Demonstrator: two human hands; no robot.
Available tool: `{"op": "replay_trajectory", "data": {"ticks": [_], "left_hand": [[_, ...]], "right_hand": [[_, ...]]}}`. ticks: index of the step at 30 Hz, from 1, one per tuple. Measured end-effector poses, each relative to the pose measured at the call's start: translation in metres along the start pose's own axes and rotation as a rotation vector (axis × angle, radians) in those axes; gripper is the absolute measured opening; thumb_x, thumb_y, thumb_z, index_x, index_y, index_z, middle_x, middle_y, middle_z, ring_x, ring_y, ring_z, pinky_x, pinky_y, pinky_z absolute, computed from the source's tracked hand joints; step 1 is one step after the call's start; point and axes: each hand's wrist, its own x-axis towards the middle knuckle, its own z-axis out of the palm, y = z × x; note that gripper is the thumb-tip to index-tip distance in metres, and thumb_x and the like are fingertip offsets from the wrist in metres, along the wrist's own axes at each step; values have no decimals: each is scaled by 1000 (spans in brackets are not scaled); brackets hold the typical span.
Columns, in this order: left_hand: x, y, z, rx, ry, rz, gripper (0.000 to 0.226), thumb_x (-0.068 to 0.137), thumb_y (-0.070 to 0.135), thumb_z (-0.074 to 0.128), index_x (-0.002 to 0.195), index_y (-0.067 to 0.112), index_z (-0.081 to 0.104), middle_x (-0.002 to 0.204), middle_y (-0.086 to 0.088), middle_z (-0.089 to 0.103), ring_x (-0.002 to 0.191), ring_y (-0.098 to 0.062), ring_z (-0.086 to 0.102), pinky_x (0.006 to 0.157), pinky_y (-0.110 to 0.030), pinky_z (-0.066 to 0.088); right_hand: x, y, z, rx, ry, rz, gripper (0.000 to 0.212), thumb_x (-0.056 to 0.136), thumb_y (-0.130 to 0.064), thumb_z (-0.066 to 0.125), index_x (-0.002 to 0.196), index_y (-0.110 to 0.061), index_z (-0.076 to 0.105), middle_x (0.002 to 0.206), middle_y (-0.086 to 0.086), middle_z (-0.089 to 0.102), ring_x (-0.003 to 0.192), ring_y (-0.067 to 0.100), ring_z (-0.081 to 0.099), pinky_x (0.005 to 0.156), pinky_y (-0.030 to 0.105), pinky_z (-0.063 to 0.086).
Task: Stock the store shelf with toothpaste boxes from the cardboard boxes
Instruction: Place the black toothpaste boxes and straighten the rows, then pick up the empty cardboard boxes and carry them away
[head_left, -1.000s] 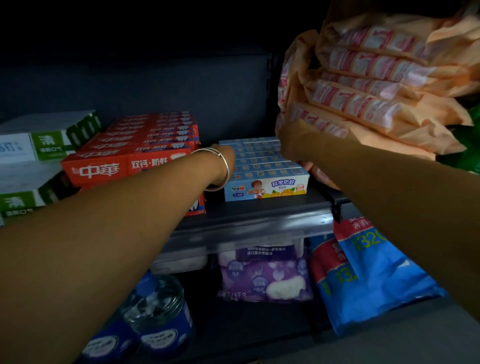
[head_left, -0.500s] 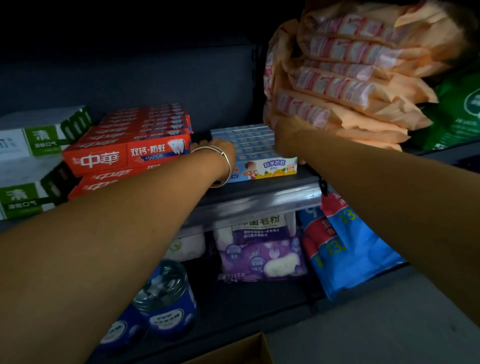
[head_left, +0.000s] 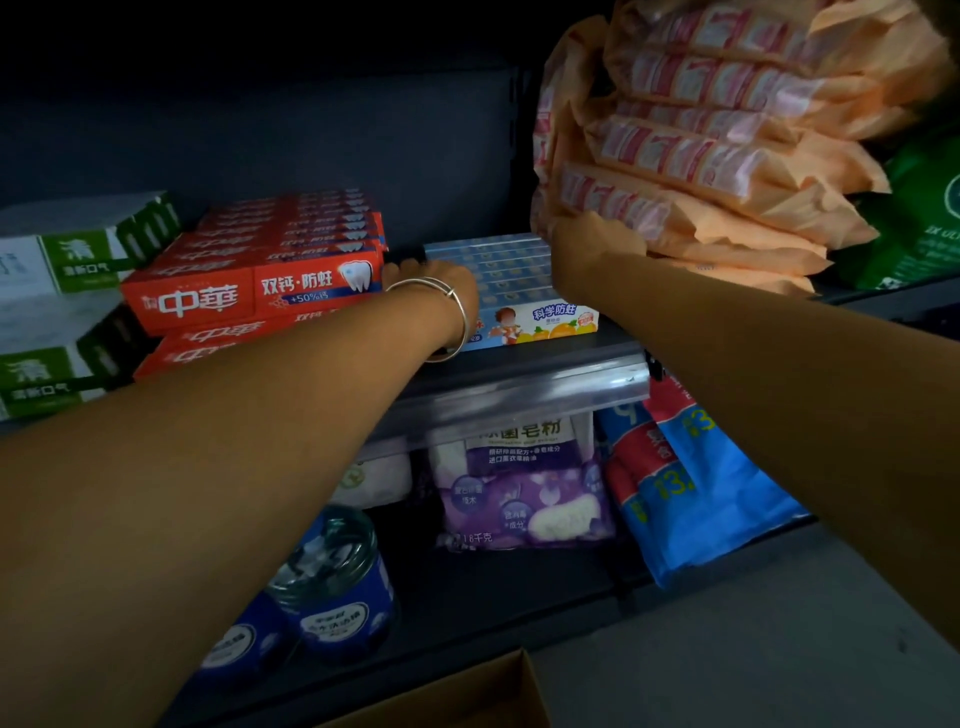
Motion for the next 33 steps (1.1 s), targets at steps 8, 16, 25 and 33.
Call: {"op": "replay_trajectory", "data": {"ticks": [8,16,25,33], "left_hand": [[-43,-4,2,-107,140,-3,59,85,16,57,138,8,33,138,-15,34,128,-34,33,105,-45,27],[-120,-9,17,-397,252,22,58,86,18,59,137,9,35,137,-15,35,128,-34,35,104,-45,32],[-220,-22,83,-477,125,6,48,93,33,51,132,7,40,136,-17,38,124,-36,40,102,-47,36],[-279,-38,140,-503,3,-54,49,93,38,48,132,8,41,137,-18,37,124,-38,39,100,-48,35]], "right_hand": [[-45,-10,-11,51,75,-95,27,88,-5,55,115,0,58,120,17,58,110,34,57,84,36,47],[-126,-21,-2,235,-37,-98,39,91,-25,57,124,-5,53,127,16,53,114,31,53,87,34,46],[-241,-28,23,198,-342,-53,36,96,-35,49,102,0,56,102,16,56,111,31,54,80,32,44],[-304,-39,66,216,-412,-8,48,97,-37,45,125,2,50,130,19,51,120,32,47,93,32,39]]}}
